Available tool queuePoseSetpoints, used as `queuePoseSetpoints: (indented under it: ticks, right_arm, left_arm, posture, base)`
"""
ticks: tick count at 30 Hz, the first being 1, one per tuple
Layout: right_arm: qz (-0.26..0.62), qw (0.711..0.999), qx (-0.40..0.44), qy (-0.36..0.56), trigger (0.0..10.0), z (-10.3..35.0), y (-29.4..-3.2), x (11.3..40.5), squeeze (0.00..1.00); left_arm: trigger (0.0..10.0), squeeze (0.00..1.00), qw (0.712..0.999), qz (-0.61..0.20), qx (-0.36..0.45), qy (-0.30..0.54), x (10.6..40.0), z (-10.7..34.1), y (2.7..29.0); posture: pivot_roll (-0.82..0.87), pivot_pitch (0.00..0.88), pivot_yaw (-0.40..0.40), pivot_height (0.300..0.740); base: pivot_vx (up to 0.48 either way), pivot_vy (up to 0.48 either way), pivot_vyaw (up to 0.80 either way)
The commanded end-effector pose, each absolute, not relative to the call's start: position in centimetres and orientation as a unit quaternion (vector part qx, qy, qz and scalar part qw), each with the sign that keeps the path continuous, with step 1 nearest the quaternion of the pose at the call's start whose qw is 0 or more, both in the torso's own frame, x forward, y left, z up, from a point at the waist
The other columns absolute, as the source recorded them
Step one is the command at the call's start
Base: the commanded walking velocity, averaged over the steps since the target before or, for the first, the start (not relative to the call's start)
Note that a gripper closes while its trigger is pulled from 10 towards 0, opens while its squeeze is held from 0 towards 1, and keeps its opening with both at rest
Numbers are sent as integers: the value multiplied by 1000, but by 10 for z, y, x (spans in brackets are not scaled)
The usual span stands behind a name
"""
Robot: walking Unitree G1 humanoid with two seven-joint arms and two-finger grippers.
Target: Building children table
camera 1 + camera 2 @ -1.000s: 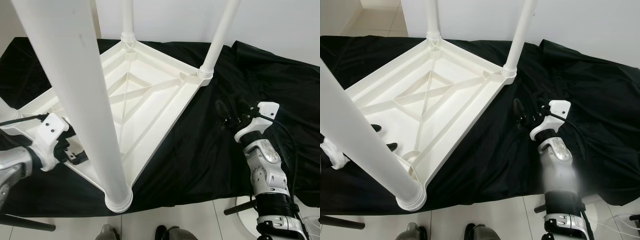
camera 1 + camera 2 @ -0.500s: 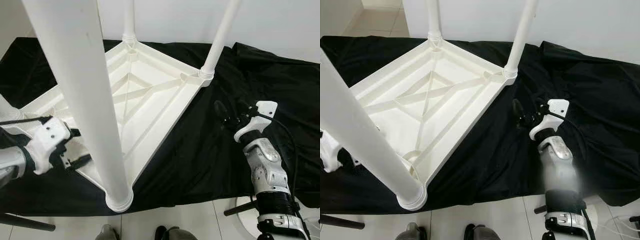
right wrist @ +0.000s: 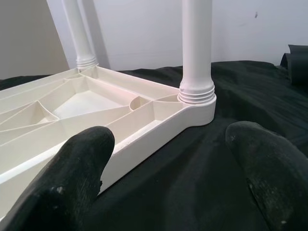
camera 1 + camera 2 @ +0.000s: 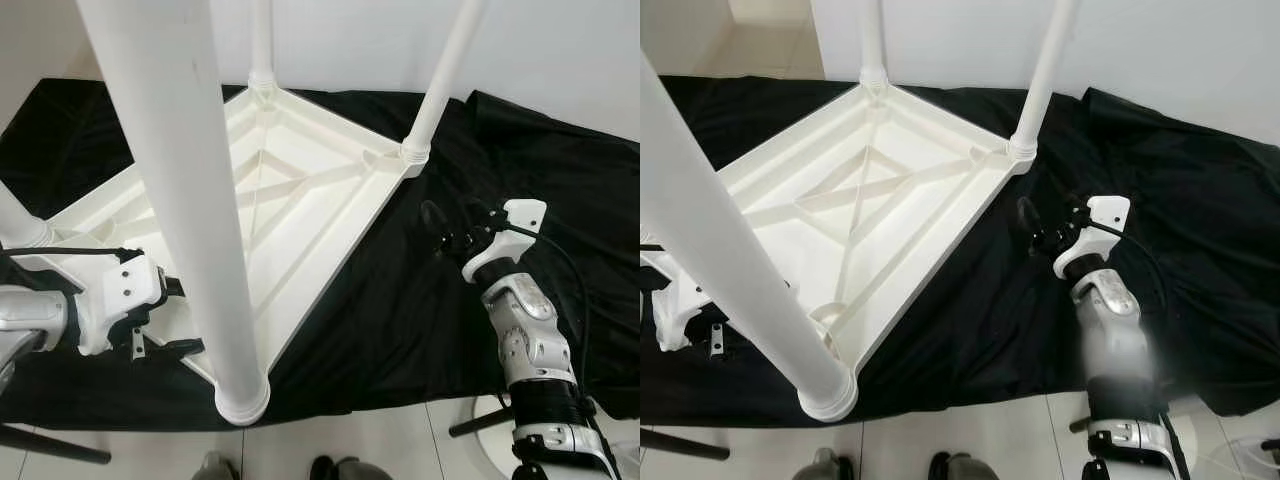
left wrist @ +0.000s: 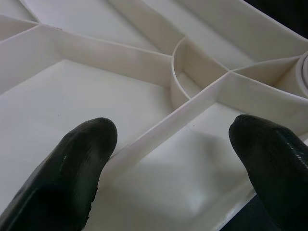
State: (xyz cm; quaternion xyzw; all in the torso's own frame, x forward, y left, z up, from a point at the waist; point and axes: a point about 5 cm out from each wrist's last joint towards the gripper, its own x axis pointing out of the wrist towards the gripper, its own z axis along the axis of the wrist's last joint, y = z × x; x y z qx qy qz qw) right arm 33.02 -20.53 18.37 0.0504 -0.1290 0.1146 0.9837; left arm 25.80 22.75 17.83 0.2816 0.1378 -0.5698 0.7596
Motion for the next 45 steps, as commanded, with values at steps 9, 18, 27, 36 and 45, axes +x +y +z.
queuePoseSetpoints:
  ticks: [9, 18, 27, 36, 45]
  right_arm:
    - [103, 986, 43, -125, 10000, 181, -210, 328, 0]
    - [93, 986, 50, -127, 10000, 179, -207, 327, 0]
    - [86, 987, 49, -128, 10000, 179, -208, 328, 0]
    - [85, 986, 54, -131, 10000, 180, -205, 328, 0]
    - [84, 986, 52, -132, 10000, 180, -204, 329, 0]
  left_arm:
    - [10000, 0, 757, -556, 295, 173, 284, 153, 231]
    - [10000, 0, 780, -493, 334, 193, 308, 141, 240]
    - [0, 0, 788, -483, 313, 219, 314, 139, 252]
    - [0, 0, 767, -528, 291, 221, 307, 133, 249]
    - [235, 0, 781, -526, 272, 199, 311, 129, 237]
  posture:
    - [12, 93, -48, 740]
    - [5, 105, -31, 740]
    - [7, 126, -13, 740]
    - [16, 135, -10, 740]
    - [16, 136, -7, 740]
  base:
    - [0, 0, 0]
    - [0, 0, 0]
    - [0, 0, 0]
    - [0, 0, 0]
    - [0, 0, 0]
